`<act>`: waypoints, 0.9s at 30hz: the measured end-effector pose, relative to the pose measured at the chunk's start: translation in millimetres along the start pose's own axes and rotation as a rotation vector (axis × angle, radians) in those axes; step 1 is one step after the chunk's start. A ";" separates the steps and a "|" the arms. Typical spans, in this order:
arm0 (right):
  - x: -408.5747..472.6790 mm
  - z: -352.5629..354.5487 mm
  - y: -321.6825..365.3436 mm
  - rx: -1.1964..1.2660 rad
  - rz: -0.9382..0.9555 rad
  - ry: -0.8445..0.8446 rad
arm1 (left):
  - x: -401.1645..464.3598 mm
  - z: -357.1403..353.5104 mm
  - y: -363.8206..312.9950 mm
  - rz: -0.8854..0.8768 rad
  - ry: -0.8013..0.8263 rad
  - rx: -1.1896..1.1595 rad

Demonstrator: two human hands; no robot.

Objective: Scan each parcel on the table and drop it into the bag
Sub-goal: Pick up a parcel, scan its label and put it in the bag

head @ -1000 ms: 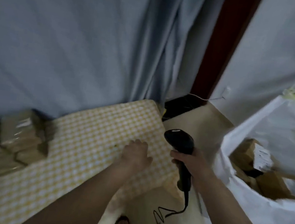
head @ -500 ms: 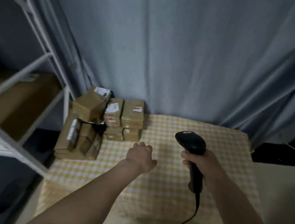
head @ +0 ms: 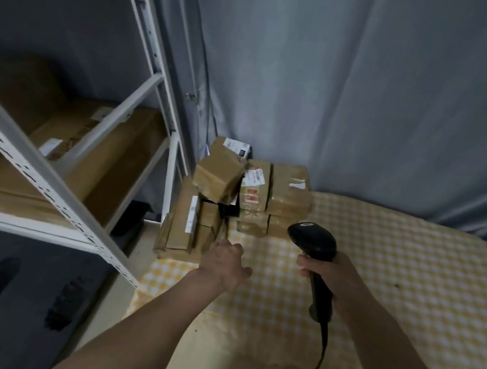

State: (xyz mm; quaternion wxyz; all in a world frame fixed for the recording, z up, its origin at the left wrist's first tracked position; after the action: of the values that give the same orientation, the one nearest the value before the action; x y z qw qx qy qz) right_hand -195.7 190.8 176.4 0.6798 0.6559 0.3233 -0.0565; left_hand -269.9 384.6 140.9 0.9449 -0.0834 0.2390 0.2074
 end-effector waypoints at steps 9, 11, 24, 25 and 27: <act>29.3 -54.8 0.8 -0.032 -0.079 0.007 | 36.5 5.0 46.9 0.034 0.048 -0.044; 43.8 -58.9 7.2 -0.048 -0.081 0.012 | 46.4 12.5 51.6 0.061 0.013 -0.078; 132.5 -97.8 42.0 0.053 -0.138 0.110 | 120.4 68.3 81.4 0.283 -0.148 -0.030; 136.9 -100.1 42.8 0.060 -0.141 0.108 | 129.0 70.3 83.6 0.299 -0.149 -0.034; 144.4 -103.7 43.5 0.062 -0.149 0.105 | 146.8 75.9 87.1 0.319 -0.166 -0.062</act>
State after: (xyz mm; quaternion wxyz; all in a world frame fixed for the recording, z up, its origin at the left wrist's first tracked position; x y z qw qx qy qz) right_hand -98.6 343.1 146.6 0.6350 0.6530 0.4045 -0.0824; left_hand -158.4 534.2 130.6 0.9135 -0.0563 0.1638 0.3681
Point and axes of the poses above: each hand's wrist, its own x-axis towards the middle knuckle, its own z-axis out of the back of the hand, y = z × x, the point moved 4 cm from there along x, towards the middle knuckle, and after that the axes turned 10 degrees about x, right-handed, at the moved point
